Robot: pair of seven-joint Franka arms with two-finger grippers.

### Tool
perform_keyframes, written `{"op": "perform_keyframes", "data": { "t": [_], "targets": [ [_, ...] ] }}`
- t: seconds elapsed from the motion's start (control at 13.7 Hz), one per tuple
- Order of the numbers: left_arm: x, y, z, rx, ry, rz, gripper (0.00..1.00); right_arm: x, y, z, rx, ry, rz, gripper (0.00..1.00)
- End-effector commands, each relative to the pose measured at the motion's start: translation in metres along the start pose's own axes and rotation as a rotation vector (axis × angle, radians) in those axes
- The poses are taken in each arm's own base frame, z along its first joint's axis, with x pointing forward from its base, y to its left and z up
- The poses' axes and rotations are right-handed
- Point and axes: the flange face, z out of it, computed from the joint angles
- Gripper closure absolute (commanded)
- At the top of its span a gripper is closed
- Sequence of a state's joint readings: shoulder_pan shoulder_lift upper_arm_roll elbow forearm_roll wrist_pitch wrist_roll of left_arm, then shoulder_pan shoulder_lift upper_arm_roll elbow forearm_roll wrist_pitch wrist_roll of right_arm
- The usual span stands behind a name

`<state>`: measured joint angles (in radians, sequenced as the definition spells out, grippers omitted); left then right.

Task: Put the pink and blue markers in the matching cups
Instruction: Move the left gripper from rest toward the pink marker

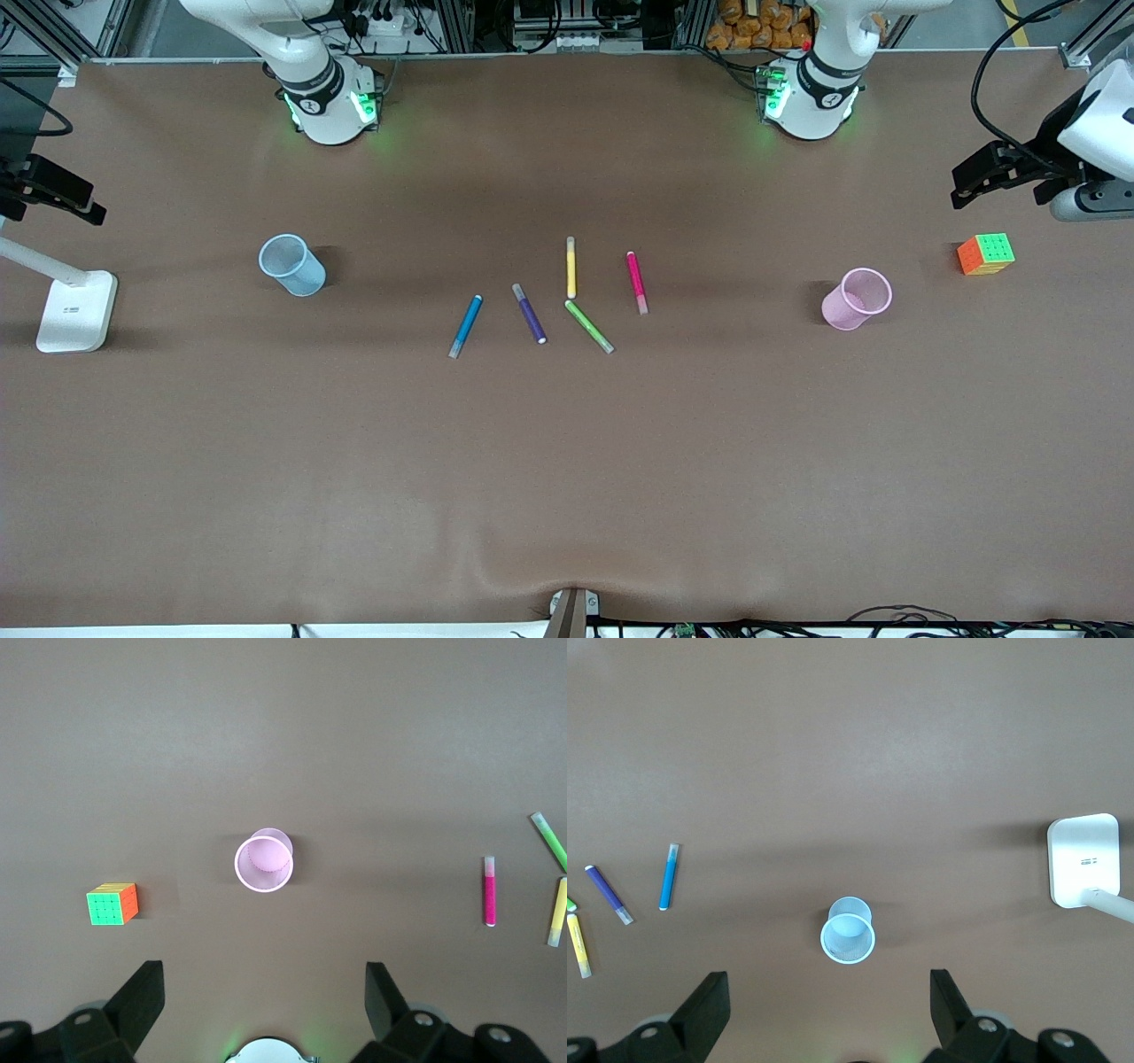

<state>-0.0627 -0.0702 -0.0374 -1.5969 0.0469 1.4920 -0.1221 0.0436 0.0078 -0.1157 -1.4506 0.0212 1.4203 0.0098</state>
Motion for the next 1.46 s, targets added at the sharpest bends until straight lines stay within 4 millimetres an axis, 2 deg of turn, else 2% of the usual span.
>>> {"op": "perform_keyframes", "data": {
  "t": [0.0,0.22,0.44,0.66,0.8,0.95,1.1,1.24,1.39],
  "targets": [
    [0.001,0.003,-0.004,-0.012,-0.008,0.009,0.00,0.002,0.002,-0.002,-0.002,-0.005,0.016,0.00],
    [0.002,0.000,-0.013,-0.012,0.013,0.006,0.00,0.002,0.002,-0.002,-0.002,-0.005,0.016,0.00],
    [0.009,0.002,-0.007,-0.015,0.001,0.002,0.00,0.002,0.003,-0.003,-0.002,-0.001,0.018,0.00],
    [0.020,0.006,0.012,-0.016,-0.036,0.001,0.00,0.002,0.005,-0.002,-0.001,-0.003,0.022,0.00],
    [0.034,0.002,0.036,-0.103,-0.092,-0.022,0.00,0.002,0.005,-0.003,-0.002,-0.001,0.021,0.00],
    [0.044,0.014,0.058,-0.110,-0.135,-0.043,0.00,0.002,0.005,-0.003,-0.002,-0.001,0.021,0.00],
    [0.050,0.039,0.081,-0.096,-0.182,-0.048,0.00,0.003,0.005,-0.002,-0.002,-0.003,0.019,0.00],
    [0.058,0.053,0.108,-0.093,-0.227,-0.029,0.00,0.003,0.005,-0.002,-0.002,-0.003,0.021,0.00],
    [0.063,0.087,0.136,-0.089,-0.277,0.012,0.00,0.003,0.005,-0.002,-0.002,-0.001,0.022,0.00]
  ]
}}
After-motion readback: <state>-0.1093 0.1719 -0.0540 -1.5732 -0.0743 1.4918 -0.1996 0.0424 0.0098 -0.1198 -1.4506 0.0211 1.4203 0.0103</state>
